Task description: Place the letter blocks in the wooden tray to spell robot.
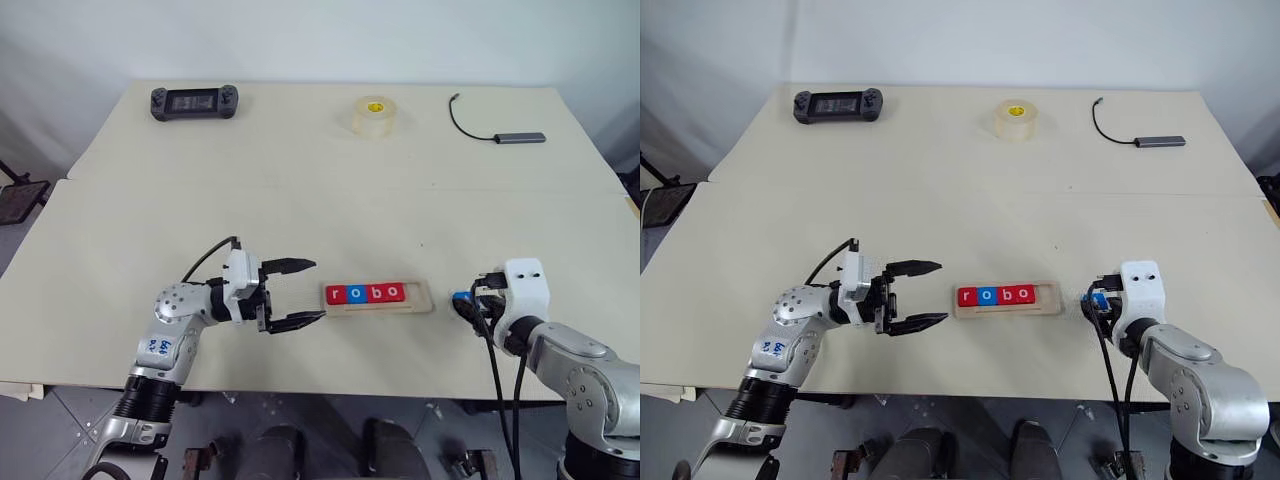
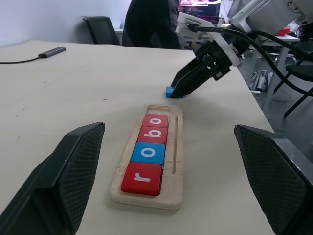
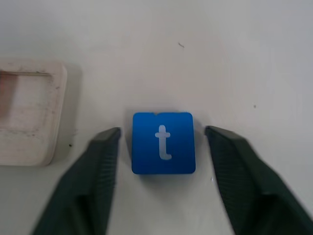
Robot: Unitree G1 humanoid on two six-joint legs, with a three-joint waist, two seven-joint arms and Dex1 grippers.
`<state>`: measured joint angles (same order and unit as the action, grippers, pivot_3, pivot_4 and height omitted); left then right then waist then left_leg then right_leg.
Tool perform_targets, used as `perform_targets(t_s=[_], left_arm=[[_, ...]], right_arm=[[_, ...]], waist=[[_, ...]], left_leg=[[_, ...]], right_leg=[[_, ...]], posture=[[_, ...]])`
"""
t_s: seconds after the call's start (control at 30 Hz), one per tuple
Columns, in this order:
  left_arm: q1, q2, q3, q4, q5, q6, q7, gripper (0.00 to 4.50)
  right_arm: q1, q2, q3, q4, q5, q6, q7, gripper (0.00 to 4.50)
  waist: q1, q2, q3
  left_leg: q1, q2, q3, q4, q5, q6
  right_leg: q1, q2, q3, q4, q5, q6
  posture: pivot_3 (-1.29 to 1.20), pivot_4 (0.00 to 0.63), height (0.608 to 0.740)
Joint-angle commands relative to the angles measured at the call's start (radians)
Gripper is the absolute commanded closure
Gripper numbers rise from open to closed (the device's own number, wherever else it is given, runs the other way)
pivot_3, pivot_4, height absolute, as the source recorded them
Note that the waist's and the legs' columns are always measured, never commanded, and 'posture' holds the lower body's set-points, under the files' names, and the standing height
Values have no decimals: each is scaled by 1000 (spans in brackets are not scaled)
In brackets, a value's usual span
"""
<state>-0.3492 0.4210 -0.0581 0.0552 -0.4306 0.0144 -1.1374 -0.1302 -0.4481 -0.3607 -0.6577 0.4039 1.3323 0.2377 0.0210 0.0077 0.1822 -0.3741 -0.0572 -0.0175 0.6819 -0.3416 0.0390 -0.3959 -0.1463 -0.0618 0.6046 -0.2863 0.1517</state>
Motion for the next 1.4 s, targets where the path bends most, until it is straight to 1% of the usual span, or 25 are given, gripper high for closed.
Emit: perform_targets(t_s=[0.03, 0.07, 0.13, 0.17, 0.23, 0.27, 0.33, 0.4, 0.47, 0.57, 0.67, 0.83, 1.03, 1.13, 1.23, 1.27, 1.37, 1.4], left_arm=[[-14, 1, 6, -8, -6, -9, -7, 0], [-12, 3, 9, -10, -6, -9, -6, 0], [-7, 7, 15, -16, -7, -10, -2, 0], [-5, 8, 16, -18, -7, -10, -1, 0], [-2, 9, 17, -22, -6, -10, 3, 0], [-2, 8, 16, -23, -6, -10, 5, 0], [-2, 9, 17, -26, -5, -11, 8, 0], [-2, 11, 20, -30, -4, -12, 12, 0], [1, 13, 22, -37, -5, -12, 17, 0], [13, 16, 25, -52, -5, -10, 24, 0], [26, 20, 28, -70, -6, -7, 35, 0], [39, 26, 33, -86, -6, -4, 48, 0], [60, 35, 37, -109, -16, -2, 51, 0], [67, 40, 35, -118, -30, 4, 35, 0], [64, 40, 36, -118, -38, 0, 23, 0], [62, 40, 36, -117, -38, -2, 20, 0], [60, 39, 38, -113, -36, -4, 14, 0], [59, 39, 39, -112, -36, -5, 13, 0]], right_arm=[[5, -77, -28, 15, 18, -106, 87, 344], [6, -127, -35, 47, 38, -157, 165, 53], [32, -265, -13, 119, 62, -310, 381, 53], [47, -316, 1, 145, 61, -377, 457, 53], [94, -445, 46, 231, 24, -590, 671, 53], [108, -486, 60, 272, 12, -673, 748, 53], [94, -576, 118, 397, -43, -833, 868, 53], [36, -630, 187, 533, -116, -985, 934, 53], [-57, -644, 259, 671, -161, -1111, 1009, 53], [-196, -631, 361, 854, -244, -1274, 1081, 53], [-290, -605, 443, 974, -295, -1360, 1147, 53], [-369, -559, 490, 1064, -320, -1418, 1184, 53], [-392, -532, 495, 1074, -328, -1423, 1195, 53], [-392, -526, 495, 1076, -323, -1414, 1202, 657], [-396, -519, 490, 1078, -321, -1414, 1203, 1650], [-398, -516, 488, 1078, -318, -1413, 1204, 2047], [-408, -511, 486, 1077, -320, -1411, 1203, 2997], [-412, -509, 486, 1078, -321, -1411, 1202, 3038]], waist=[[0, 0, 0], [0, 0, 0], [2, 0, 0], [4, 0, 0], [3, 0, 0], [2, -1, 0], [1, -1, 1], [-1, -1, 1], [-8, -1, 1], [-17, -1, 1], [-22, -1, 1], [-20, -1, 1], [-20, -1, 1], [-21, -1, 1], [-22, -1, 1], [-22, -1, 1], [-22, -1, 1], [-22, -1, 1]], left_leg=[[0, 0, 0, 0, 0, 0], [0, 0, 0, 0, 0, 0], [0, 0, 1, 0, 0, 1], [0, 0, 0, 0, 0, 1], [0, 0, 0, 0, -1, 2], [0, 0, 0, 0, -1, 2], [1, 1, 1, 0, -1, 2], [1, 1, 1, 0, -1, 3], [2, 1, 2, 1, -1, 3], [2, 1, 2, 1, 0, 2], [2, 2, 1, 0, 0, 1], [1, 1, 0, 1, 0, 1], [2, 2, 0, 1, 0, 0], [2, 2, 0, 1, 0, 0], [2, 2, 0, 1, 0, 0], [2, 2, 0, 1, 0, 0], [2, 2, 0, 2, 0, -1], [2, 2, 1, 2, 0, -1]], right_leg=[[0, 0, 0, 0, 0, 0], [0, 0, 0, 0, 0, 0], [0, 0, 0, -1, 0, 0], [1, 0, 0, -1, 0, 0], [2, 1, -1, -3, 0, 0], [2, 1, -1, -4, 0, 1], [3, 1, -1, -4, 0, 1], [4, 1, -1, -5, 1, 2], [4, 0, 0, -4, 1, 2], [4, 0, 0, -4, 1, 2], [4, 0, -1, -5, 1, 2], [4, -1, -2, -6, 1, 2], [4, 0, -2, -9, 1, 2], [4, 0, -2, -9, 1, 2], [4, 0, -2, -9, 1, 2], [4, 0, -2, -9, 1, 2], [4, 0, -2, -9, 1, 2], [4, 0, -2, -9, 1, 2]], posture=[[0, 150, 740], [0, 150, 740], [0, 150, 740], [0, 150, 740], [0, 150, 740], [0, 150, 740], [0, 150, 740], [0, 150, 740], [0, 150, 740], [0, 150, 740], [0, 150, 740], [0, 150, 740], [0, 150, 740], [0, 150, 740], [0, 150, 740], [0, 150, 740], [0, 150, 740], [0, 150, 740]])
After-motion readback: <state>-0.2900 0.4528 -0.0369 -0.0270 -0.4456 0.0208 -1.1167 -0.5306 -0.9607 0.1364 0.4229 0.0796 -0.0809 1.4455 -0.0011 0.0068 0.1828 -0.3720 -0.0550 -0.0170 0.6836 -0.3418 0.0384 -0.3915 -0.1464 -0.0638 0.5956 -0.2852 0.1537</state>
